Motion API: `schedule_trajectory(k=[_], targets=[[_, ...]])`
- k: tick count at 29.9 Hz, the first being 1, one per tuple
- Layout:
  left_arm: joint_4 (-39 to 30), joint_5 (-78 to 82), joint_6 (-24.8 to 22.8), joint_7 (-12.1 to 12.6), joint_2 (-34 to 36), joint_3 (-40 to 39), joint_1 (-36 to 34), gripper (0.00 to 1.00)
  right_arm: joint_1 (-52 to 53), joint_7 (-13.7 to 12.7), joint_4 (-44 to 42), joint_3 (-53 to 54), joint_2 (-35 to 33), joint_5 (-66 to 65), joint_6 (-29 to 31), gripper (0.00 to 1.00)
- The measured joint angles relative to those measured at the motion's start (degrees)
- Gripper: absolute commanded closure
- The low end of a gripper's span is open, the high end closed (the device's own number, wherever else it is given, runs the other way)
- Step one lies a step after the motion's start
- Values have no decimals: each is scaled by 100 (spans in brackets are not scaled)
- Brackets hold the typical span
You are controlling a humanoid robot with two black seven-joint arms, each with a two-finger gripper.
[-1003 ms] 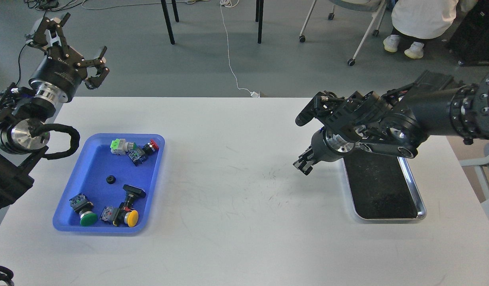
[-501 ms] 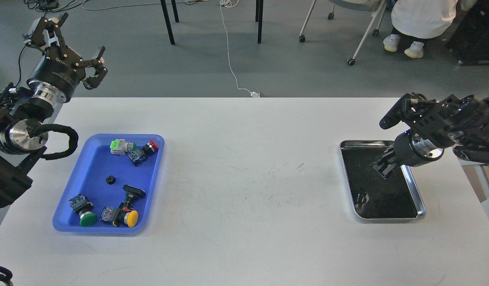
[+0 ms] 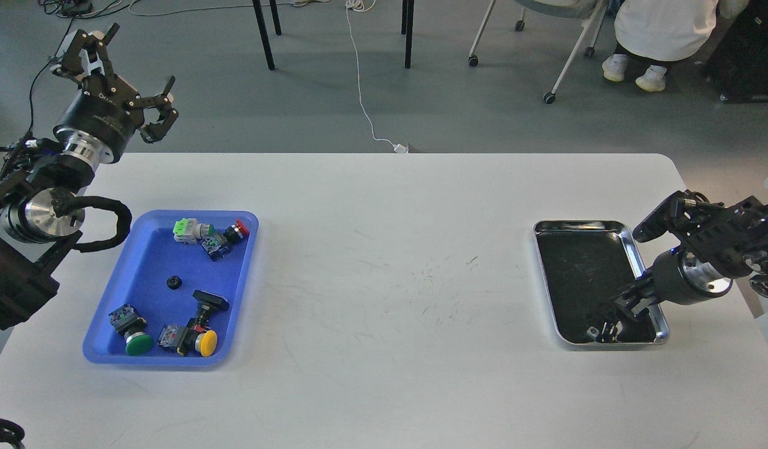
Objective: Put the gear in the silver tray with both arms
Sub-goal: 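Carry the gear into the silver tray and open the right gripper, then lift the right gripper away from the silver tray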
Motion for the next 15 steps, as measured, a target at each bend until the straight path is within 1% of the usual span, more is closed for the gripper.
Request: schedule_trajectory(k=[2, 3, 9, 15], targets=[[-6, 0, 5, -6, -24, 1, 0, 2, -19, -3, -4, 41, 21, 0, -3, 71], [-14, 0, 8, -7, -29, 1, 0, 2, -33, -4, -5, 59, 31, 0, -3, 66], [-34, 0, 11, -10, -24, -14, 0, 2, -84, -2, 1, 88, 74, 3, -20, 48], [-35, 0, 10, -10, -16, -18, 0, 2, -142, 15, -6, 178, 72, 7, -97, 35]])
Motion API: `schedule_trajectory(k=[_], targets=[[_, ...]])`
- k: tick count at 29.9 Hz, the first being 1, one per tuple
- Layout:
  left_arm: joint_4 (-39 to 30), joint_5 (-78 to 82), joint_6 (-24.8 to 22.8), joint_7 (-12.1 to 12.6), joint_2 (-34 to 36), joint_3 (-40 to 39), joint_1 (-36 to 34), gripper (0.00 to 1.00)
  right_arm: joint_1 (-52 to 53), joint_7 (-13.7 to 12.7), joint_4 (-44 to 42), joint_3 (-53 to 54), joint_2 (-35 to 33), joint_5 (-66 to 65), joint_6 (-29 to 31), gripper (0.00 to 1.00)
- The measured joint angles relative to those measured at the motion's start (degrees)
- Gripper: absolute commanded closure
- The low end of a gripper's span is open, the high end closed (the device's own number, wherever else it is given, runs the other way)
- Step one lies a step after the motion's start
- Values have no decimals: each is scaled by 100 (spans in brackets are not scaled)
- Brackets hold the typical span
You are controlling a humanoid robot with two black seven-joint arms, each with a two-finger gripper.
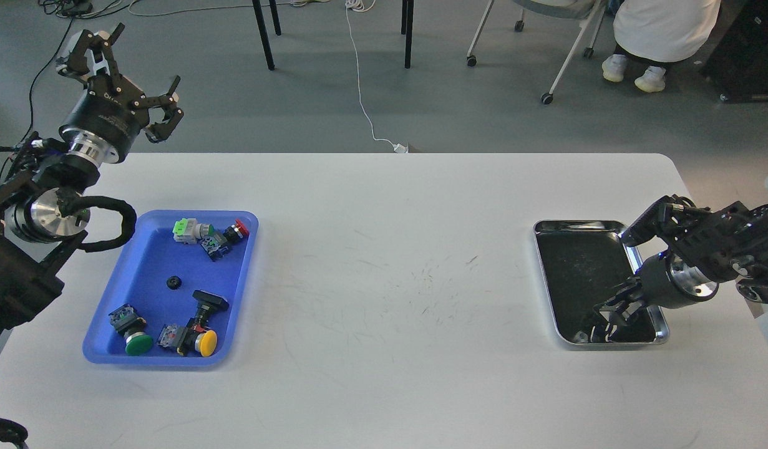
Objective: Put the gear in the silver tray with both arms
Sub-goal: 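Lift the right gripper away from the silver tray, then reach into the blue tray and grasp another black gear with left gripper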
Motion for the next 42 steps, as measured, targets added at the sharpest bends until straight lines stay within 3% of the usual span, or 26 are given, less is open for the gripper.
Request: schedule_trajectory(k=[6, 11, 20, 30, 37, 42], targets=[[0, -6, 0, 2, 36, -39, -14, 2, 23, 19, -85, 1170, -286, 525, -38, 13], [-20, 13, -68, 47, 45, -40, -89, 2, 30, 22, -180, 2584, -567, 2138, -22, 4], [-508, 608, -416, 124, 388, 29, -310, 3, -732, -49, -911, 5664, -556, 3323, 23, 1], [-2243, 4092, -392, 94, 1552, 444, -193, 3, -1930, -28, -1539, 7981, 325, 4786, 31, 1], [-2423, 6452, -57, -141, 1934, 901, 36, 3, -2761, -23, -1444, 9369, 706, 6401, 14, 1], [-2552, 7949, 307, -156, 2026, 1020, 333, 3, -3619, -122, -1407, 10274, 900, 7560, 112, 1]])
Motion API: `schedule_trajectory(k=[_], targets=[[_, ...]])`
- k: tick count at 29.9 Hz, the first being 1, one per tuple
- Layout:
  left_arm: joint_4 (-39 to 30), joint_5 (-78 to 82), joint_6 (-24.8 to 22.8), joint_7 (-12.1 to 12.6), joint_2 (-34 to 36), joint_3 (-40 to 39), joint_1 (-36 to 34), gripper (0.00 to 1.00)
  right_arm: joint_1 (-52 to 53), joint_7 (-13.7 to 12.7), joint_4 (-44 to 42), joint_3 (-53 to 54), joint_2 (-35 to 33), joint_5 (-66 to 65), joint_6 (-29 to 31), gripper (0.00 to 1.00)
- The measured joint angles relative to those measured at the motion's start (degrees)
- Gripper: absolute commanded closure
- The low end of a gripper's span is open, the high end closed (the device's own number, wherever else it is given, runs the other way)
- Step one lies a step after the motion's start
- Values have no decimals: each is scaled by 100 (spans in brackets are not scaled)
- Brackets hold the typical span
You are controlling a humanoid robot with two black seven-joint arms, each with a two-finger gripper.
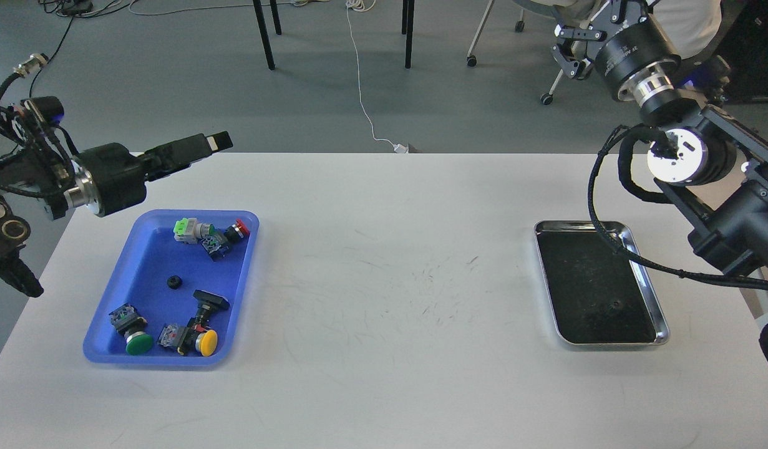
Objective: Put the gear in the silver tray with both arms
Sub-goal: 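Reach into the blue tray and grasp another black gear with left gripper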
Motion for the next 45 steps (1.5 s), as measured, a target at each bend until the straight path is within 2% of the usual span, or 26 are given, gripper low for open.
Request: schedule_trajectory(k=[2, 7, 10, 13, 15, 21, 26, 39, 45], targets=[[-16, 597, 219, 10, 19, 124, 100, 3, -333, -53, 31, 194, 14, 218, 173, 1], [19, 2109, 1159, 23, -9, 769, 221, 3, -1192, -85, 371, 606, -35, 342, 664, 1], [117, 2800, 1752, 34, -28, 1256, 232, 8, -1597, -83, 578, 863, -48, 344, 776, 1], [333, 3050, 1961, 41, -30, 1622, 236, 15, -1807, -64, 727, 942, -48, 342, 797, 1], [513, 3086, 1983, 40, -27, 1807, 237, 17, -1903, -53, 794, 952, -48, 337, 799, 1], [955, 3034, 1898, 37, -23, 2201, 229, 40, -2064, -24, 914, 1021, -48, 325, 798, 1], [1069, 2984, 1647, 40, -177, 2218, 215, 41, -2027, -24, 921, 1024, -38, 316, 787, 1], [1337, 2888, 1580, 52, -345, 2224, 220, 41, -1902, -23, 915, 1011, -48, 309, 781, 1], [1419, 2900, 1569, 44, -324, 2235, 246, 48, -1903, -23, 915, 1011, -48, 309, 781, 1]])
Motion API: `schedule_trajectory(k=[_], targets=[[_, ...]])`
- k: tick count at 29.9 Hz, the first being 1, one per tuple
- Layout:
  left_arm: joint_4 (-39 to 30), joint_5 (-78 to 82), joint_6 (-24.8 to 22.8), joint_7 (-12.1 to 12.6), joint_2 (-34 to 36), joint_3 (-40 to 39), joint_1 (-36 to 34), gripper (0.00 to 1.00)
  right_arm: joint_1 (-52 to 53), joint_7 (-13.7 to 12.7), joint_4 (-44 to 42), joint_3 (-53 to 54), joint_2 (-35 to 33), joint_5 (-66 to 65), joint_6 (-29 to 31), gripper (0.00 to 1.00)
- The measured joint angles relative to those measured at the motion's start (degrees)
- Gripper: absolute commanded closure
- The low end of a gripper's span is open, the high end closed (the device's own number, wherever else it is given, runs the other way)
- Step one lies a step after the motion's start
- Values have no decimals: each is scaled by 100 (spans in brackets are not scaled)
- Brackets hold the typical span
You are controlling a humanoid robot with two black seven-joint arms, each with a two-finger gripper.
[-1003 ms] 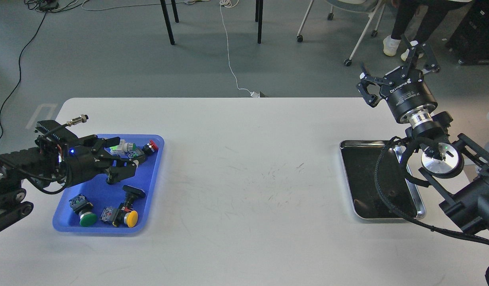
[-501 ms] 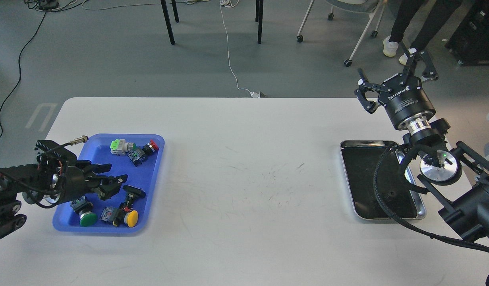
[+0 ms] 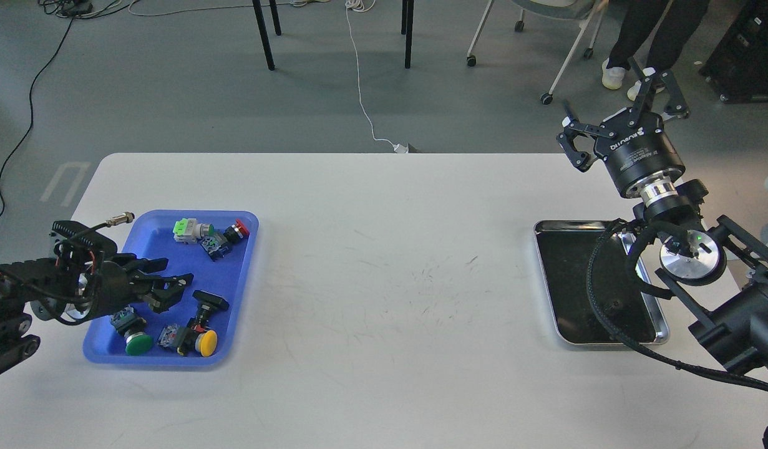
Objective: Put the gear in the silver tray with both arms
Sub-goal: 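Reach into the blue tray and grasp another black gear with left gripper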
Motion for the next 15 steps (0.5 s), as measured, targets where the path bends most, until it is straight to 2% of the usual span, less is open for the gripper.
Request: schedule_trajectory(k=[4, 8, 15], targets=[[23, 6, -86, -3, -3, 7, 2, 49, -2, 0, 0, -1, 0, 0, 0, 1], [39, 10, -135, -3, -7, 15, 2, 54, -3, 0, 0, -2, -2, 0, 0, 1], [144, 7, -152, -37, -15, 16, 3, 71, -3, 0, 0, -3, 0, -2, -6, 1]])
